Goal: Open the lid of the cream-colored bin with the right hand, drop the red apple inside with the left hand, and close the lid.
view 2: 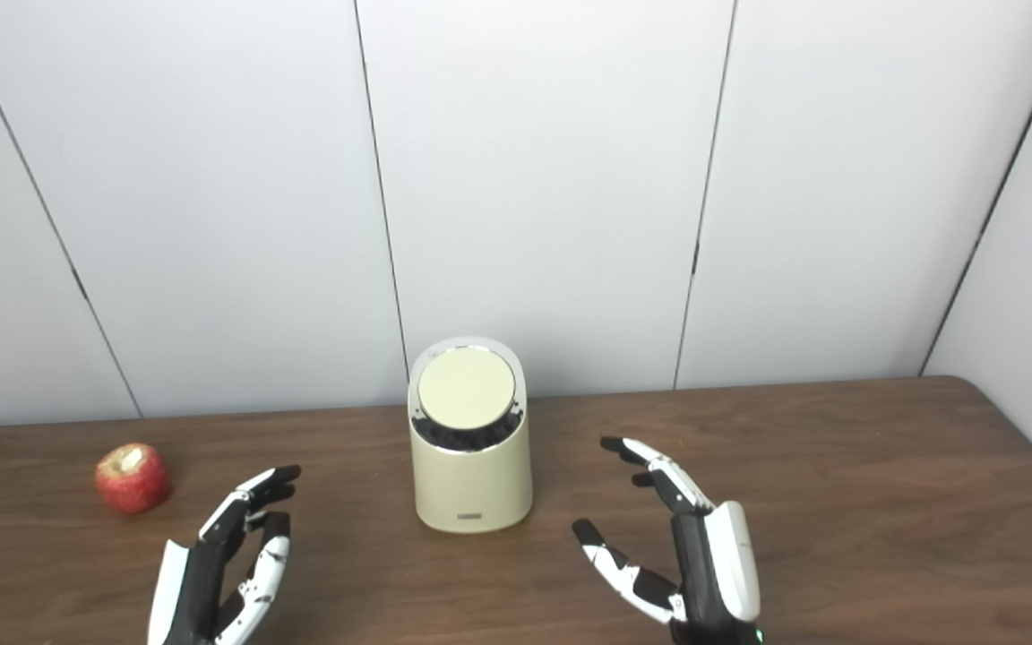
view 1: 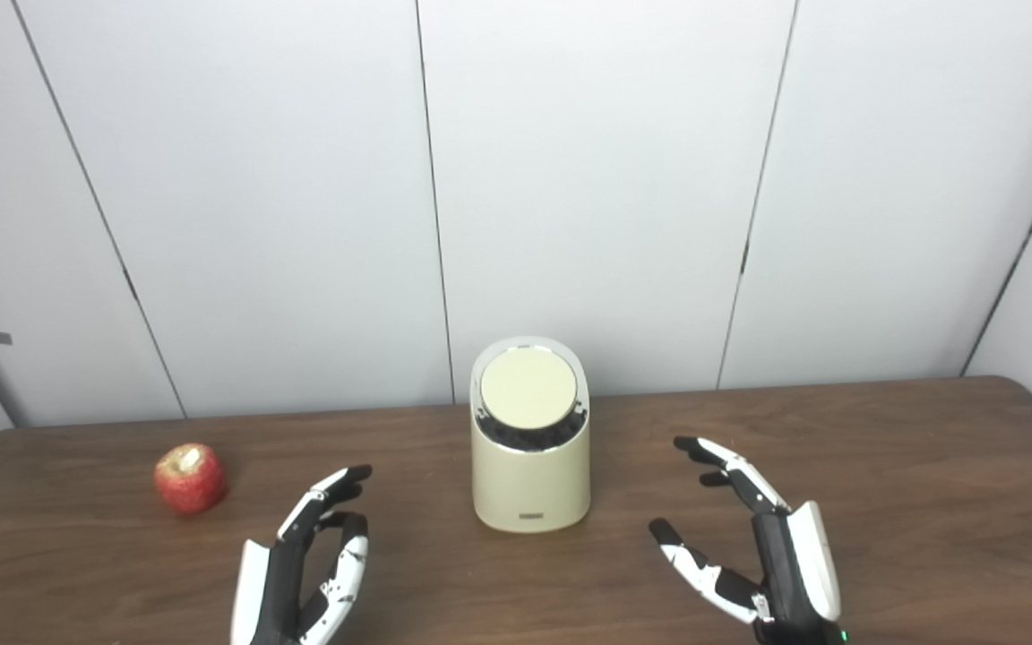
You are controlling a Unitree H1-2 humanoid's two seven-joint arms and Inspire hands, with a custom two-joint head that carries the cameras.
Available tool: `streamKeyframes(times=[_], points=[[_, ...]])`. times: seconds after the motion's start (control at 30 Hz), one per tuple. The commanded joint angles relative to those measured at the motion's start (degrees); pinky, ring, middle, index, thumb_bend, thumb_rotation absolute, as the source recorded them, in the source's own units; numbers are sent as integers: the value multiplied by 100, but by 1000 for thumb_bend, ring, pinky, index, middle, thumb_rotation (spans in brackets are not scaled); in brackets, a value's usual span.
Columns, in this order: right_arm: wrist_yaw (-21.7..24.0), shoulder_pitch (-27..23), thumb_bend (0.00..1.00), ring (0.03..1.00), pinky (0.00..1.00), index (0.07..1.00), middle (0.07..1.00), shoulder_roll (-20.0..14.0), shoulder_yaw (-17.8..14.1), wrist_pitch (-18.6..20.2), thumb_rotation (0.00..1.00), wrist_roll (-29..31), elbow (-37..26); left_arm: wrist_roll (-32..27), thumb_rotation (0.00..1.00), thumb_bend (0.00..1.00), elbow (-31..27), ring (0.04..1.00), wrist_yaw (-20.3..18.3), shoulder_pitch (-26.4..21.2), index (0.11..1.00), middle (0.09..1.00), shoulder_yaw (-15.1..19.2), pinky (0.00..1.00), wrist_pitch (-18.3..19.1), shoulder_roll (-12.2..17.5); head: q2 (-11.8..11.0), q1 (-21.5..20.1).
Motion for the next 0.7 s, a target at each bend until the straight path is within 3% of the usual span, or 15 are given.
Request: streamKeyframes(times=[0.0, 0.17, 0.43, 0.57, 0.67], points=[[-96, 261, 226, 751, 637, 750, 775, -33, 22, -183, 281, -93, 370, 41, 599, 164, -13, 779, 62, -25, 790, 814, -25, 683, -260, 29, 15, -2], [-53, 255, 223, 753, 637, 753, 780, -37, 34, -135, 303, -94, 355, -34, 590, 156, -14, 783, 16, -39, 793, 818, -12, 682, -199, 53, 10, -16], [-87, 221, 229, 745, 625, 754, 772, -68, 19, -214, 242, -64, 439, 1, 636, 167, 42, 788, 36, -74, 800, 823, -32, 685, -201, 25, -11, -25], [-40, 213, 231, 760, 650, 757, 782, -88, 0, -206, 297, 11, 386, 71, 587, 158, 72, 781, 91, -99, 791, 814, -47, 687, -234, -2, -12, 3], [81, 237, 242, 771, 671, 738, 792, -49, -16, -60, 404, 107, 164, 89, 547, 158, 86, 780, 105, -109, 789, 811, -57, 688, -237, -14, -20, 7]])
